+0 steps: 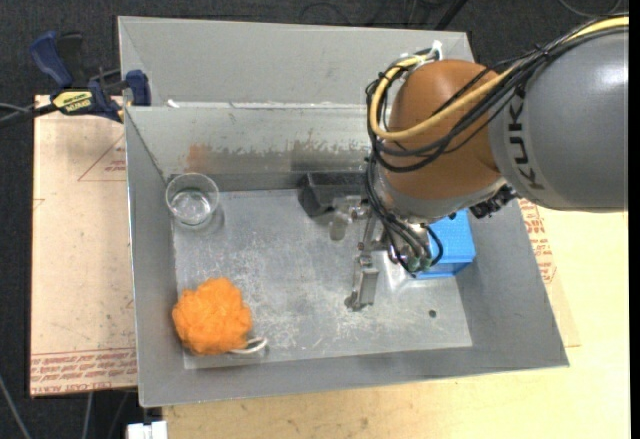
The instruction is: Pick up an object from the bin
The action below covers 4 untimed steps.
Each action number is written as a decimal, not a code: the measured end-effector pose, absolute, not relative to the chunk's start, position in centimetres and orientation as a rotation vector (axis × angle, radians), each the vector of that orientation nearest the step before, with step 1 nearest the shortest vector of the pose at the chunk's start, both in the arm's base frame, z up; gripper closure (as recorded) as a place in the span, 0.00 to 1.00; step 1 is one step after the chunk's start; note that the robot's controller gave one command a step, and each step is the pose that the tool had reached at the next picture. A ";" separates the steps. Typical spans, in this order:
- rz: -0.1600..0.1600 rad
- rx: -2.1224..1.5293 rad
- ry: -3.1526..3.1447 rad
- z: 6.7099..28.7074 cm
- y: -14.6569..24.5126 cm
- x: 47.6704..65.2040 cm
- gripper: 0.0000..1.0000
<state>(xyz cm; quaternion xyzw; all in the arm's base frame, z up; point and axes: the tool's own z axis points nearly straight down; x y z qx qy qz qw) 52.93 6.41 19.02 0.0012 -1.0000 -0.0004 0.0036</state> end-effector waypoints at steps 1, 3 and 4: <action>-0.002 0.002 -3.142 19.4 6.4 53.1 0.00; -0.007 0.197 -3.138 12.6 12.1 49.0 0.00; -0.001 -0.033 -3.139 9.7 14.9 51.2 0.00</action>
Offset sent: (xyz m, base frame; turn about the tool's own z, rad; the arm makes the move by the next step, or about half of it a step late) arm -0.0079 0.0732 -0.0210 -0.0176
